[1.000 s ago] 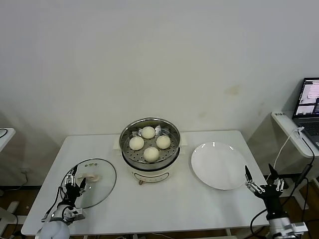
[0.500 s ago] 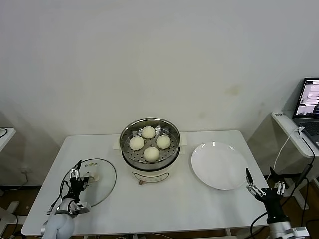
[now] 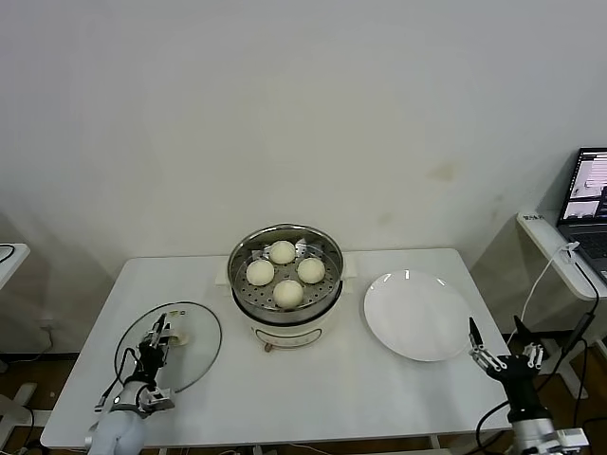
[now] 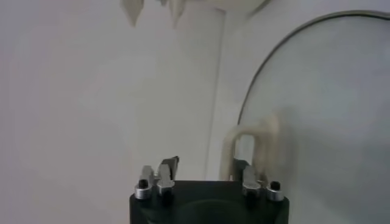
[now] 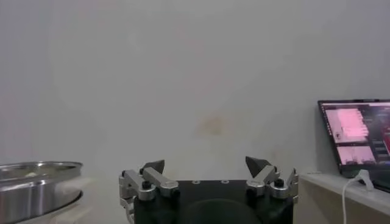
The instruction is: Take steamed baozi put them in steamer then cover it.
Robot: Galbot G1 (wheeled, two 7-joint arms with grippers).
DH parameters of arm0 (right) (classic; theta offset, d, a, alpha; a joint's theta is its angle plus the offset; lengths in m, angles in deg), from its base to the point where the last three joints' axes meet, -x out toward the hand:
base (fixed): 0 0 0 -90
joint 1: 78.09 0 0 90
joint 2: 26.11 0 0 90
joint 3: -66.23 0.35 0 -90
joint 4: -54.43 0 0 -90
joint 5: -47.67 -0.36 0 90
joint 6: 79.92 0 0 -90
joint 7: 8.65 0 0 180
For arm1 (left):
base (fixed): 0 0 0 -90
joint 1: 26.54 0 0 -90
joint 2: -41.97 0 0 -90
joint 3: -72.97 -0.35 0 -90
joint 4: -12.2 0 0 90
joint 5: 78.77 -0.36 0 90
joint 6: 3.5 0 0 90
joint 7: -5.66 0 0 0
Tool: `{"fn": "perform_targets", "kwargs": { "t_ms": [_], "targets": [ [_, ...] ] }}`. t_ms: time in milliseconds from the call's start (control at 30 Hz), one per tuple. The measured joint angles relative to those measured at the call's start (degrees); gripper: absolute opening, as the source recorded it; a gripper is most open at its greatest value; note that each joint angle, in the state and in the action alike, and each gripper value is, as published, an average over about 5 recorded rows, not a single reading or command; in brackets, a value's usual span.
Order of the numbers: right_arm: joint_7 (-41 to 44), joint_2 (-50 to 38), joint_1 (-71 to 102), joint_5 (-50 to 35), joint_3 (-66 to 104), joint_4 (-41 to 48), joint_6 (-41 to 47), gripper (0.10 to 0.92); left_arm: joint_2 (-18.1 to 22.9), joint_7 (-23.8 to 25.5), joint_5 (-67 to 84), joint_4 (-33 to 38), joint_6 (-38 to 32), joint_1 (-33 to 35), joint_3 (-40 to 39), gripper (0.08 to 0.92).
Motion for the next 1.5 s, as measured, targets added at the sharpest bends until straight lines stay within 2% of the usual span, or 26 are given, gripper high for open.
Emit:
{"fn": "perform_targets", "kwargs": {
  "t_ms": [167, 300, 567, 867, 1200, 1500],
  "targets": [
    [-0.13, -0.28, -0.11, -0.31, 0.31, -0.27, 0.0, 0.823, 0.64, -1.04, -1.2, 0.12, -0.4, 0.35, 0.37, 0.206],
    [-0.33, -0.31, -0.1, -0.15, 0.3, -0.57, -0.18, 0.823, 0.96, -2.44, -2.8, 0.88, -0.25, 0.86, 1.02, 0.133],
    [-1.23, -0.59, 0.72, 1.87, 0.36, -0.82, 0.47, 0.823, 0.4, -4.75, -5.51, 5.5, 1.82, 2.43, 2.3, 0.133],
    [-2.58, 0.34, 0.87, 6.47, 0.5, -0.27, 2.48, 0.823, -2.1, -3.89, -4.28, 15.41, 6.96, 2.09, 1.65, 0.133],
    [-3.15, 2.13, 0.46, 9.94, -0.15, -0.54, 2.92, 0.823, -6.85, 2.27, 0.09, 25.61, 15.11, -1.31, -2.12, 0.133],
    [-4.01, 4.5, -0.5, 13.54, -1.25, -0.08, 2.98, 0.823, -8.77, 9.45, 3.94, 29.46, 24.6, -8.69, -10.73, 0.133]
  ]
}}
